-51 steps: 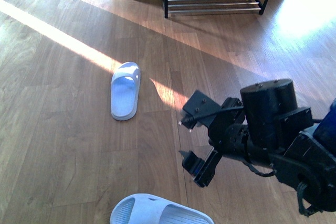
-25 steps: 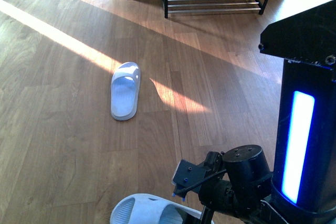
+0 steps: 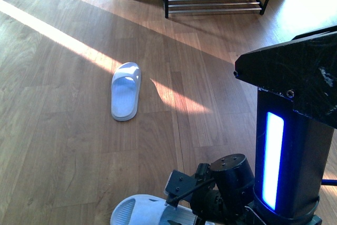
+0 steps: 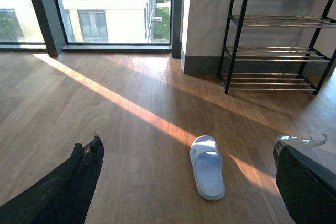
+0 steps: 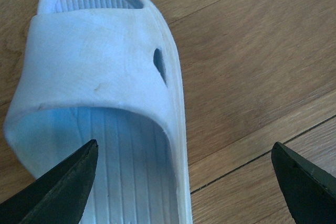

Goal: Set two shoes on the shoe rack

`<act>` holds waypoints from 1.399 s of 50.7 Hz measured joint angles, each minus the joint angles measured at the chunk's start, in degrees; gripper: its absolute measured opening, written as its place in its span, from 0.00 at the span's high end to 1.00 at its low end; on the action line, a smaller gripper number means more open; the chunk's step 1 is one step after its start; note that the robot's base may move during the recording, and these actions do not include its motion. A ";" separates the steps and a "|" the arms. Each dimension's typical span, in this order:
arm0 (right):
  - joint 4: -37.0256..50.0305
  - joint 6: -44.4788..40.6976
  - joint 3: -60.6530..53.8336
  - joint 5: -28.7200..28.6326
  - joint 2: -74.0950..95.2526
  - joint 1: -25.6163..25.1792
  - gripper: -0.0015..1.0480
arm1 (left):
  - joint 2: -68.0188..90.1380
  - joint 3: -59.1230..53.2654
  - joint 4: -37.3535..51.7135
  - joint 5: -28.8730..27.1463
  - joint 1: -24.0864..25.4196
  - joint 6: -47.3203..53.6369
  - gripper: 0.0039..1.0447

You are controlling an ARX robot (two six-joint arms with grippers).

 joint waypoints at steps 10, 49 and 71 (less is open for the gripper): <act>-1.51 1.05 4.24 -0.28 2.14 0.09 0.09 | 0.00 0.00 0.00 0.00 0.00 0.00 0.09; -3.67 5.01 5.88 -2.99 3.61 2.64 0.99 | 0.00 0.00 0.00 0.00 0.00 0.00 0.09; 5.57 28.41 -3.58 11.43 -15.28 -9.75 0.99 | 0.00 0.00 0.00 0.00 0.00 0.00 0.09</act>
